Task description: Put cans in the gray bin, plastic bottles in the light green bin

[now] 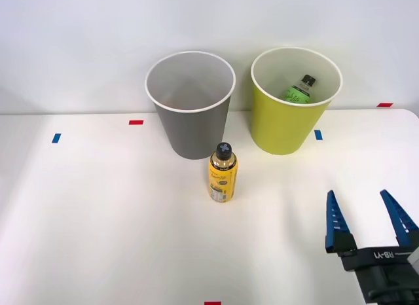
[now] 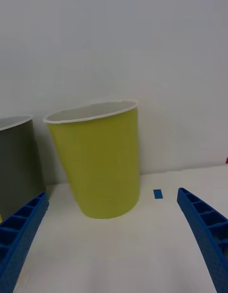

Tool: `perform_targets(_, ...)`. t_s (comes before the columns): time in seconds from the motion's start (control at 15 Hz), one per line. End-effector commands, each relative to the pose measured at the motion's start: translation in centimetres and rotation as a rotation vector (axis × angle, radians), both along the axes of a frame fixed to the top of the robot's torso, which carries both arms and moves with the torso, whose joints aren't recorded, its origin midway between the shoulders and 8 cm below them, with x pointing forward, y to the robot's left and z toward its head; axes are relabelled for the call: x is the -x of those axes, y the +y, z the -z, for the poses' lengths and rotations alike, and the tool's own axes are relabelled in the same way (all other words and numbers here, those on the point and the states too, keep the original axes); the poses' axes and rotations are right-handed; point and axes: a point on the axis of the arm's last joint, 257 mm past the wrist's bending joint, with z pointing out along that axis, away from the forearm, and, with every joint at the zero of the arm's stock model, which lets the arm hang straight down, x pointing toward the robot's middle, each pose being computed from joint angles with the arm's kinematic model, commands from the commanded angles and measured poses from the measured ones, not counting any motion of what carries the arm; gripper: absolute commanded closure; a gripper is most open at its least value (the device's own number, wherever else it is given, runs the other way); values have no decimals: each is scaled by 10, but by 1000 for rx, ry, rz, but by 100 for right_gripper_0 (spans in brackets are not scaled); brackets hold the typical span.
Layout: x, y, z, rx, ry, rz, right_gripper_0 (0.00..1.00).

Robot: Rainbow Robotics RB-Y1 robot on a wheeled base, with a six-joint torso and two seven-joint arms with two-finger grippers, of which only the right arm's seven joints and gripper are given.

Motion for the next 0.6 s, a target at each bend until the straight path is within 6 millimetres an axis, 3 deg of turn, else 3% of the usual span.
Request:
perform_targets(0.07,11,-6,29,7,65,47,8)
perform_targets(0.33,20,-16,65,60,80,100,8)
perform_targets(0.6,35,-19,79,72,128,110,8)
